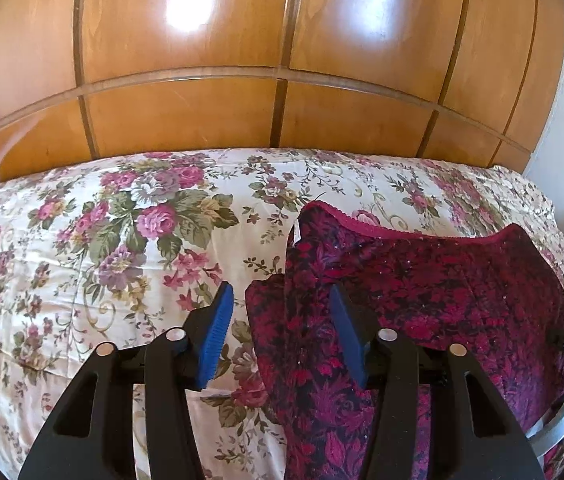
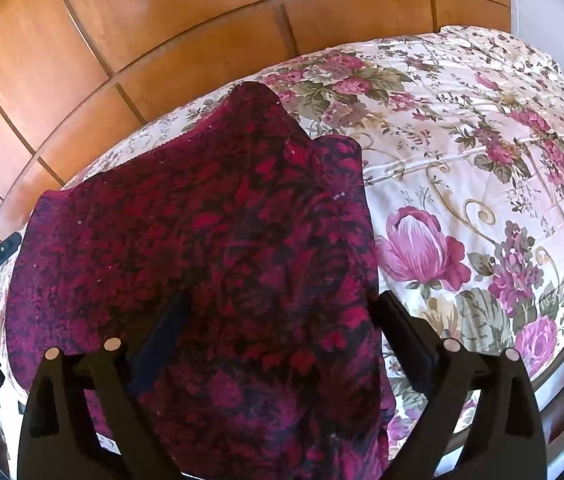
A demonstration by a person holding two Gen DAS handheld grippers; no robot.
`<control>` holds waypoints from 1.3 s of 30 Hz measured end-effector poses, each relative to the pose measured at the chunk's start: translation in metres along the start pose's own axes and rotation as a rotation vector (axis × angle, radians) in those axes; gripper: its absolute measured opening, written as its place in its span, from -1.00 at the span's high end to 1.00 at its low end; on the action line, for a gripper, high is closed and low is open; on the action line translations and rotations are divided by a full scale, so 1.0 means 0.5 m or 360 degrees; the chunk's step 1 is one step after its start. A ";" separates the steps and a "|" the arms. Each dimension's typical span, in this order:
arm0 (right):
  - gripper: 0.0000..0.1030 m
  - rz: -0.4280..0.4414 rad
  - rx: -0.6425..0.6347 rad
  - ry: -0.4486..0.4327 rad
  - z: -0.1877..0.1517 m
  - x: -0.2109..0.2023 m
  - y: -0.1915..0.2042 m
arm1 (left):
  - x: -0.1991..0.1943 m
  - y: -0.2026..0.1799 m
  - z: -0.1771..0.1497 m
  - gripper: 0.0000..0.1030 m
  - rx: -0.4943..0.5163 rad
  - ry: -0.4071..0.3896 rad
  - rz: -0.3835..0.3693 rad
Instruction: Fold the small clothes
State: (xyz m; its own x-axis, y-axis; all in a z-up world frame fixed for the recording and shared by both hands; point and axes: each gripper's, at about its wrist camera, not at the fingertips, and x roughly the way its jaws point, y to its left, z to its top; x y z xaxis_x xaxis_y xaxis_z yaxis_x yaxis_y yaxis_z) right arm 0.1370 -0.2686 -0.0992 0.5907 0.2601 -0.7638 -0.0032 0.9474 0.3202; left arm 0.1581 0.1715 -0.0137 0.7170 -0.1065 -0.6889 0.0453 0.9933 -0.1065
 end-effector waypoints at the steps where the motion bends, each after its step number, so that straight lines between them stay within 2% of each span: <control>1: -0.85 0.0000 0.0005 0.0001 0.000 0.001 -0.001 | 0.003 -0.002 0.002 0.13 0.0013 0.0010 0.0001; 3: -0.86 -0.0001 0.0010 0.0002 0.000 0.002 -0.001 | 0.013 -0.004 0.005 0.13 0.0031 0.0036 -0.0005; 6: -0.86 -0.0005 0.0011 0.0001 0.000 0.002 -0.001 | 0.042 -0.006 0.008 0.47 0.0049 0.0109 -0.0018; 7: -0.86 -0.0007 0.0010 0.0000 0.000 0.002 0.000 | 0.050 -0.007 0.007 0.68 0.0046 0.0115 -0.0023; 9: -0.86 -0.0009 0.0008 -0.0001 0.000 0.003 0.000 | 0.067 -0.008 0.006 0.80 0.0026 0.0126 -0.0024; 13: -0.86 -0.0023 -0.0011 -0.0005 0.002 0.001 0.003 | 0.070 0.004 0.014 0.83 -0.0122 0.0083 -0.0070; 15: -0.86 -0.0029 -0.0026 -0.0008 0.000 0.000 0.006 | 0.072 0.004 0.004 0.83 -0.0150 0.0069 -0.0039; 17: -0.86 -0.0022 -0.0019 0.0001 0.000 0.000 0.007 | 0.097 0.003 -0.015 0.83 -0.0154 0.0127 -0.0014; 19: -0.85 -0.0016 -0.0040 -0.0005 0.006 -0.014 0.007 | 0.099 0.011 -0.020 0.83 -0.0184 0.0121 -0.0039; 25: -0.84 0.0014 0.0008 -0.0158 0.061 -0.068 -0.012 | 0.084 0.019 -0.016 0.83 -0.0225 0.0096 -0.0104; 28: -0.70 0.0043 -0.0002 -0.0194 0.111 -0.050 0.000 | 0.083 0.019 -0.015 0.83 -0.0233 0.0090 -0.0110; 31: -0.47 0.0038 -0.0061 -0.0133 0.150 0.000 0.024 | 0.073 0.016 -0.011 0.83 -0.0231 0.0053 -0.0120; 32: -0.29 0.0031 -0.0083 -0.0088 0.159 0.021 0.030 | 0.070 0.015 -0.009 0.83 -0.0229 0.0044 -0.0118; 33: 0.11 0.0016 -0.0110 -0.0033 0.165 0.043 0.034 | 0.065 0.015 -0.007 0.83 -0.0230 0.0026 -0.0120; 34: 0.29 -0.0039 -0.0152 0.0001 0.170 0.060 0.040 | 0.059 0.016 -0.005 0.83 -0.0234 0.0000 -0.0121; 35: 0.59 -0.0065 -0.0173 -0.0013 0.174 0.063 0.041 | 0.055 0.016 -0.002 0.83 -0.0235 -0.0017 -0.0117; 39: 0.66 -0.0196 -0.0213 -0.0034 0.183 0.082 0.031 | 0.090 0.017 -0.001 0.81 -0.0240 0.0067 -0.0056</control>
State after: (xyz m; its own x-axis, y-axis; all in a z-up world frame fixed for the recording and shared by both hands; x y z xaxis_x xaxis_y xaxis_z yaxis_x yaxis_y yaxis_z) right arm 0.2350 -0.2605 -0.0742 0.6103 0.1380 -0.7800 -0.0363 0.9885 0.1465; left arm 0.1903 0.1752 -0.0458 0.6869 -0.1460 -0.7119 -0.0373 0.9712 -0.2353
